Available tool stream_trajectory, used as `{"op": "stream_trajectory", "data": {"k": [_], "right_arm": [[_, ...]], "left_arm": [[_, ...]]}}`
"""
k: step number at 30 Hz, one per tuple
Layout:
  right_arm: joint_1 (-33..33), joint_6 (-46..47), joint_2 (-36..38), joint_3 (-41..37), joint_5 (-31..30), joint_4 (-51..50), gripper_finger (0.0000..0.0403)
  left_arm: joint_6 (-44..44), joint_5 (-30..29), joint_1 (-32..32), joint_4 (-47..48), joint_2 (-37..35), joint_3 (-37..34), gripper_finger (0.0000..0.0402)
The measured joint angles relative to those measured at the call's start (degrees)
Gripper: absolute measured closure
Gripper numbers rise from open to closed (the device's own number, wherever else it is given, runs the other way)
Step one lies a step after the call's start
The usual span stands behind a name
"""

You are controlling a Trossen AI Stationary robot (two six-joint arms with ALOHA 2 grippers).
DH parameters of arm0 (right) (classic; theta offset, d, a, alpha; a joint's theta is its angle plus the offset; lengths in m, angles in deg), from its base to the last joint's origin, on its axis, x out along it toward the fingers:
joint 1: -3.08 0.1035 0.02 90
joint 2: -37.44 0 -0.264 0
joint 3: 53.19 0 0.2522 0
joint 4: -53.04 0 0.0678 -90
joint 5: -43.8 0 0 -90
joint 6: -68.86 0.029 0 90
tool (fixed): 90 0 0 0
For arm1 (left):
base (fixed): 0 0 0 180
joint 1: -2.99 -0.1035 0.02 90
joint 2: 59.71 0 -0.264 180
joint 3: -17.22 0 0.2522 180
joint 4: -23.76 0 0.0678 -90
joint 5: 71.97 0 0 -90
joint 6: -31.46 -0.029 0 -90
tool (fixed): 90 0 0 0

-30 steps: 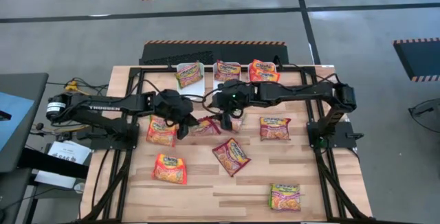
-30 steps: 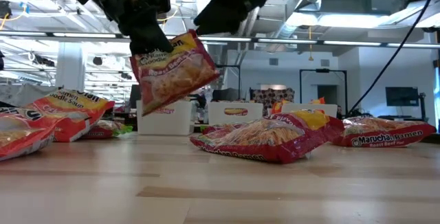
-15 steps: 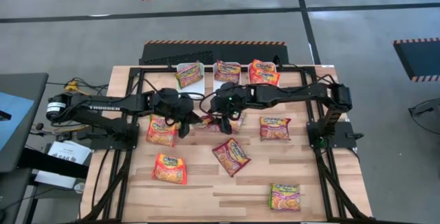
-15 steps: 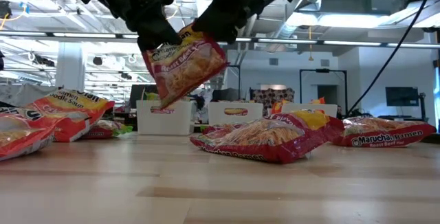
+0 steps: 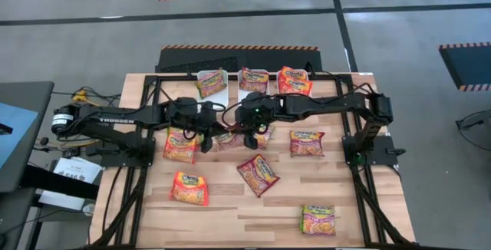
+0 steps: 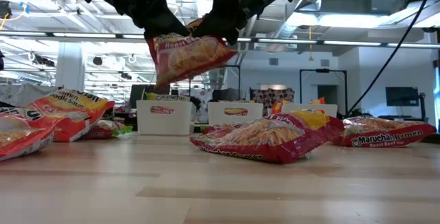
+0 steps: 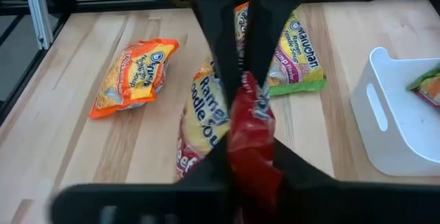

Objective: Sort Maruchan noodles
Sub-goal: Put the red noodle pack into the center white bin

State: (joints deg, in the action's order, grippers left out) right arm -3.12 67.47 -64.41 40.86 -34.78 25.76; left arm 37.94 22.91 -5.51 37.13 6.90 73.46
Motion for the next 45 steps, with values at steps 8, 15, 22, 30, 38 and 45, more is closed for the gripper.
{"op": "stream_trajectory", "data": {"k": [8, 15, 22, 30, 38, 45], "right_arm": [[0.0, -0.13, 0.0, 0.0, 0.02, -1.79, 0.0384], [-0.34, -0.59, 0.61, -0.11, -1.87, -7.22, 0.0393], [-3.87, -4.0, 4.42, 0.01, -5.84, -11.33, 0.0393], [-14.04, -10.11, 10.07, 0.02, -8.79, -9.12, 0.0391], [-26.05, -9.78, 9.44, -6.14, -5.21, 3.12, 0.0391], [-30.77, -8.42, 6.29, -12.12, -1.61, 12.0, 0.039]], "left_arm": [[-1.35, 0.41, 0.0, -0.25, 0.0, 0.0, 0.0357], [1.6, 0.28, -0.02, -4.3, -0.55, 0.23, 0.0301], [-0.87, 0.4, -0.02, -2.75, -4.11, 2.84, 0.029], [-3.89, -0.93, -0.02, 1.84, -7.41, 2.74, 0.029], [-3.82, -2.7, -0.02, 5.46, -7.5, 2.79, 0.029], [-4.11, -2.74, -0.02, 7.17, -7.5, 2.79, 0.029]]}}
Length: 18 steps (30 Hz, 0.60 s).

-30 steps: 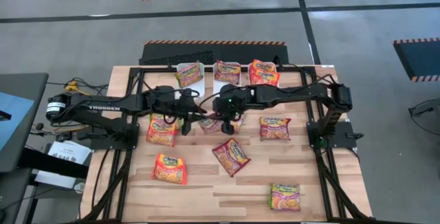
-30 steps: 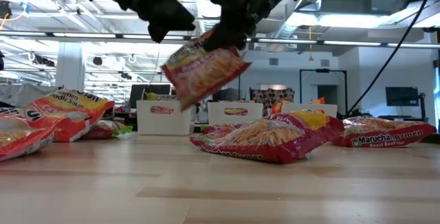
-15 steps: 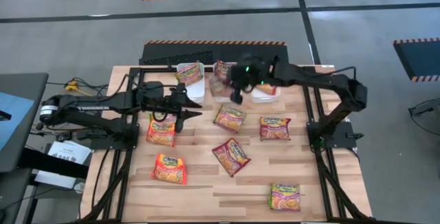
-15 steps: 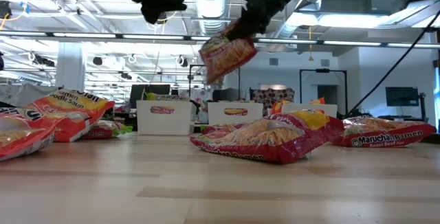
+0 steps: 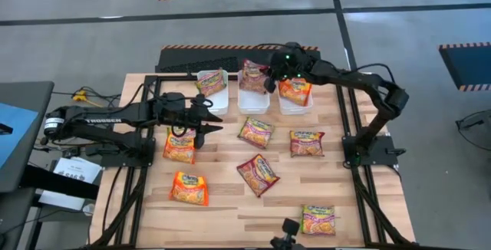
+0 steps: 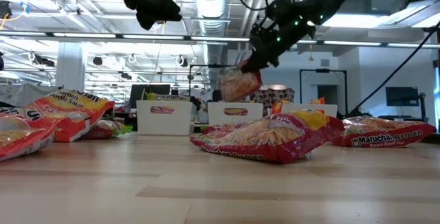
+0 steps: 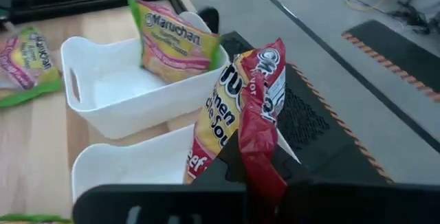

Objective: Sort Maruchan noodles
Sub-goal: Put the red noodle pack into the center white bin

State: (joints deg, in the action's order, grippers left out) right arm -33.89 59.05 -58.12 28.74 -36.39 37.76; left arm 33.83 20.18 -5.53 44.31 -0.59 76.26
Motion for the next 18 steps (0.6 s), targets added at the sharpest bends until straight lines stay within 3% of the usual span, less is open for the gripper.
{"op": "stream_trajectory", "data": {"k": [9, 13, 18], "right_arm": [[2.18, -2.29, -6.39, -0.14, 0.61, 3.68, 0.039], [2.5, -2.99, -8.15, -0.09, -4.02, 5.55, 0.0389], [2.43, -4.58, -10.15, -0.08, -5.2, 5.65, 0.0366]], "left_arm": [[0.24, -0.27, 0.0, 0.12, 0.02, 0.0, 0.029], [0.28, -0.31, 0.0, 0.32, 0.02, 0.0, 0.029], [0.35, -0.29, 0.0, 0.35, 0.02, 0.0, 0.029]]}}
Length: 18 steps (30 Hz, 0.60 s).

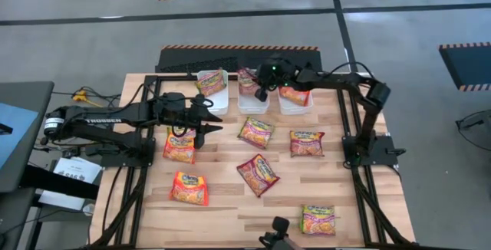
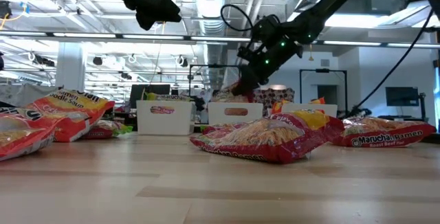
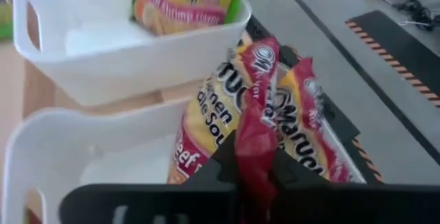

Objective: Sort Maruchan noodles
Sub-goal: Put the red noodle pack into the center white bin

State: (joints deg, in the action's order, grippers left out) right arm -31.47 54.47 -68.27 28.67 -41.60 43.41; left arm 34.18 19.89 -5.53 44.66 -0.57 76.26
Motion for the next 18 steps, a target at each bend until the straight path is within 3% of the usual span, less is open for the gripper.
{"op": "stream_trajectory", "data": {"k": [6, 13, 18], "right_arm": [[0.04, -1.19, -1.51, 0.0, -4.39, -1.04, 0.0315], [0.28, -0.65, -0.86, 0.47, -4.79, -2.44, 0.0236], [1.68, -0.71, -0.58, 4.05, -4.82, -11.05, 0.0189]], "left_arm": [[0.0, -0.78, 0.0, 0.0, 0.0, 0.0, 0.029], [0.09, -0.81, 0.0, 1.4, 0.0, -0.02, 0.029], [2.35, -0.83, 0.0, 2.5, 0.0, -0.02, 0.029]]}}
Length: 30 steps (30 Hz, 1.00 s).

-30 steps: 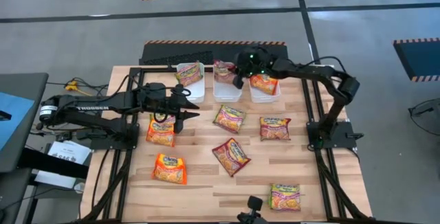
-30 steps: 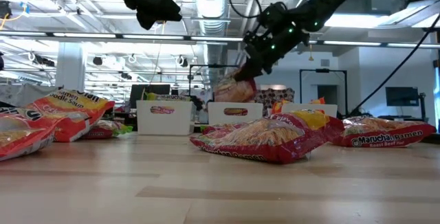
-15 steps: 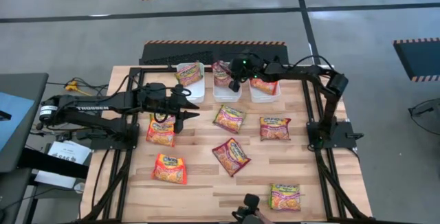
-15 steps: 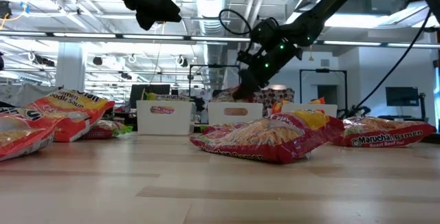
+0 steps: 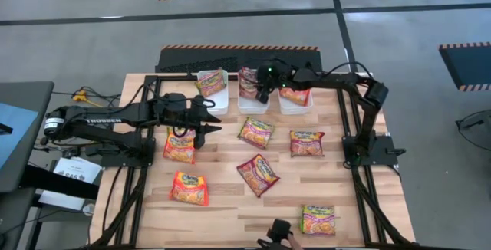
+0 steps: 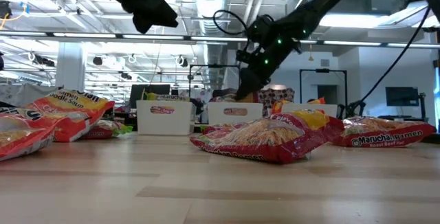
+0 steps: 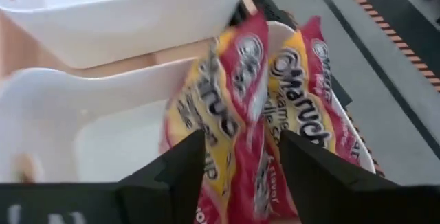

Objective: Sort Maruchan noodles
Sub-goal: Put the red noodle pack into the center white bin, then put the orange noodle pack into the right white bin

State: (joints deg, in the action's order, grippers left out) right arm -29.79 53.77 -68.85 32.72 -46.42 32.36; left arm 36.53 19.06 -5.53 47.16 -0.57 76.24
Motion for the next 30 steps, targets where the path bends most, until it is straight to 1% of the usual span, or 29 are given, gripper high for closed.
{"op": "stream_trajectory", "data": {"k": [4, 9, 14, 19, 21, 24, 27, 30], "right_arm": [[0.79, 0.35, 0.16, 4.32, -0.05, -7.63, 0.0172], [1.06, 2.63, 0.18, 10.4, -0.03, -18.04, 0.0172], [1.89, 4.13, 0.18, 16.06, 0.06, -28.55, 0.0174], [3.44, 4.15, 0.16, 20.8, 0.08, -39.72, 0.0174], [4.5, 4.3, 0.18, 22.25, 0.08, -42.89, 0.0174], [6.31, 4.87, 0.16, 24.23, 0.16, -46.16, 0.0174], [8.33, 5.67, 0.16, 26.08, 0.21, -48.7, 0.0174], [10.39, 6.6, 0.41, 28.0, 0.22, -51.33, 0.0174]], "left_arm": [[1.58, 0.01, 0.0, 0.18, 0.0, -0.02, 0.029], [1.63, 0.0, 0.0, 3.36, -0.34, -0.02, 0.029], [2.19, 0.0, 0.0, 9.34, -2.75, -0.04, 0.029], [3.21, -1.34, 0.0, 10.73, -6.09, -0.04, 0.029], [2.93, -1.89, 0.0, 10.8, -7.08, -0.04, 0.029], [0.0, -2.66, -0.38, 11.52, -7.76, -0.04, 0.029], [-0.88, -4.24, -1.98, 15.57, -7.77, -0.04, 0.0289], [-0.69, -5.21, -4.99, 19.96, -7.76, -0.04, 0.0289]]}}
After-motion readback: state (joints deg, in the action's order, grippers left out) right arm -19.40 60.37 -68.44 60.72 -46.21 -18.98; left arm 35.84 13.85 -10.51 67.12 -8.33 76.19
